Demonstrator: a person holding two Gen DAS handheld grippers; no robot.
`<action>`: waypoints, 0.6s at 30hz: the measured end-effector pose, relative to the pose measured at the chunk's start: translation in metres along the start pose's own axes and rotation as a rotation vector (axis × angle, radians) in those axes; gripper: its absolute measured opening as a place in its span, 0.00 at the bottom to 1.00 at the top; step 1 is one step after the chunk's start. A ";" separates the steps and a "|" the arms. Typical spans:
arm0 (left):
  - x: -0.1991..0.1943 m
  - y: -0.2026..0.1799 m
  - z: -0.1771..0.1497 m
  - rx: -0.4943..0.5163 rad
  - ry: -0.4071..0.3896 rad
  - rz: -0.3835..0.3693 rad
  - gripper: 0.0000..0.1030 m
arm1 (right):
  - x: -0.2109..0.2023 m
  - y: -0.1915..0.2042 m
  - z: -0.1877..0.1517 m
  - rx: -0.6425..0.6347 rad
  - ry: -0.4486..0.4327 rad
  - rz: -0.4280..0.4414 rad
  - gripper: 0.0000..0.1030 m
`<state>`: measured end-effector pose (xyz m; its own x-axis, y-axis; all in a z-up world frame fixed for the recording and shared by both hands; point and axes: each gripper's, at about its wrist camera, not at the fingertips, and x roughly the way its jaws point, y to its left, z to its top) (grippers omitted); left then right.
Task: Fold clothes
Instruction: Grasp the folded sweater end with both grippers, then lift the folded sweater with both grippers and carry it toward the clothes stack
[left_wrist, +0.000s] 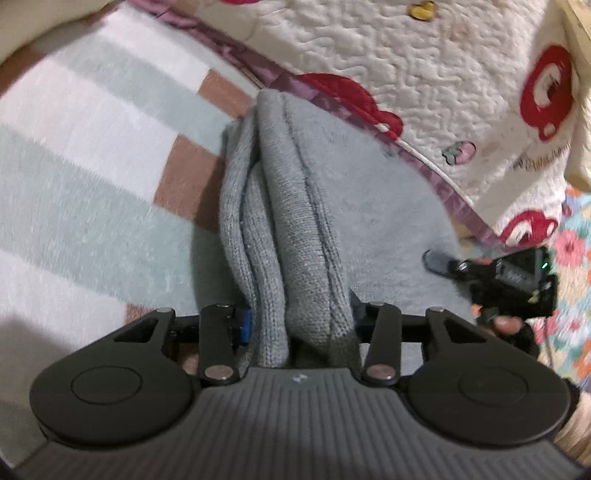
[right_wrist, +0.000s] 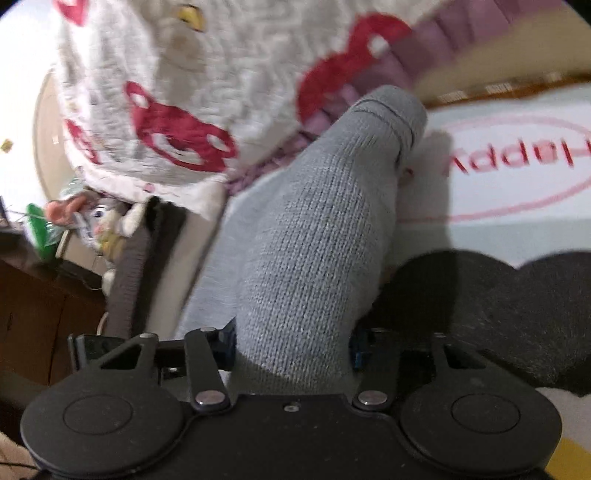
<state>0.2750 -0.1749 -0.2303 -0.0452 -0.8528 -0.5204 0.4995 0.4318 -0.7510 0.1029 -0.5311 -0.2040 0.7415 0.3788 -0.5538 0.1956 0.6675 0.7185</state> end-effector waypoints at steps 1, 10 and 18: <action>0.000 0.001 0.000 -0.005 0.001 -0.006 0.41 | -0.002 0.002 0.001 -0.015 -0.003 -0.002 0.55; 0.011 -0.003 0.001 0.047 0.025 0.107 0.57 | 0.008 -0.022 -0.001 0.021 0.022 -0.024 0.59; 0.018 0.007 0.005 -0.006 0.032 0.039 0.45 | 0.029 -0.035 0.001 0.098 0.031 0.015 0.74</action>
<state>0.2819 -0.1885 -0.2434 -0.0538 -0.8256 -0.5617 0.4958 0.4662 -0.7327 0.1184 -0.5443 -0.2443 0.7253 0.4087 -0.5541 0.2473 0.5964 0.7636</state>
